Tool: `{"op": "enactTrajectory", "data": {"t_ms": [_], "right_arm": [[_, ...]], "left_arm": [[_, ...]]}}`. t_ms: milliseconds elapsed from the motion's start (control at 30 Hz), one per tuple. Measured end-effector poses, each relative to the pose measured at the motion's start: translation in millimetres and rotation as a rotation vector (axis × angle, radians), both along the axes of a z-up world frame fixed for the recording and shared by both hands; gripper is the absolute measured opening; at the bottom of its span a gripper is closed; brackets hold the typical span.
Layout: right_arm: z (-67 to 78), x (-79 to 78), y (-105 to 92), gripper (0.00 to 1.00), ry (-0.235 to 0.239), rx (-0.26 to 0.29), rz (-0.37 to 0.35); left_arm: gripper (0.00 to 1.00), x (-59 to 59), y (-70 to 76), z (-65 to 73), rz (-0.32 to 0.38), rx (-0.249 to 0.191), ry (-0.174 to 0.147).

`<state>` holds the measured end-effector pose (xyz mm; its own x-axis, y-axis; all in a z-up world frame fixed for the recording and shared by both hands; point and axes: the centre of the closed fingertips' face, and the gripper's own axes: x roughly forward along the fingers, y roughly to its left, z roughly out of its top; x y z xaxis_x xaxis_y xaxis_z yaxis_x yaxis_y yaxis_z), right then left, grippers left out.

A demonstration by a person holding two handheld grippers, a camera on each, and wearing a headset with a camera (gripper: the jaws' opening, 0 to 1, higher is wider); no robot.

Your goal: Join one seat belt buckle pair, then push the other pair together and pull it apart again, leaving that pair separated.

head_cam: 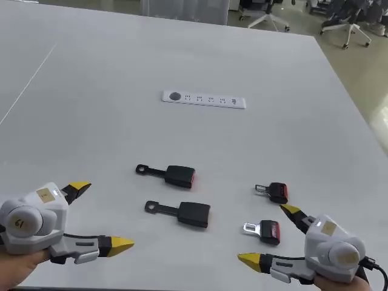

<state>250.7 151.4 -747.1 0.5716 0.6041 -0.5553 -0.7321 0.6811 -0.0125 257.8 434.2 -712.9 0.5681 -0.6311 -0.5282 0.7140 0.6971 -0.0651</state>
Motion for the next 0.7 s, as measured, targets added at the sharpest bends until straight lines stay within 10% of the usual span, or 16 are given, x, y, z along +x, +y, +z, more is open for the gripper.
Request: {"op": "enactTrajectory", "data": {"t_ms": [700], "right_arm": [[-1.6,3.3,-8.1,0.97,0.003,-0.014,-0.001]], "left_arm": [[1.00,0.3,-6.3,-3.2,-0.034,0.012,0.010]]}}
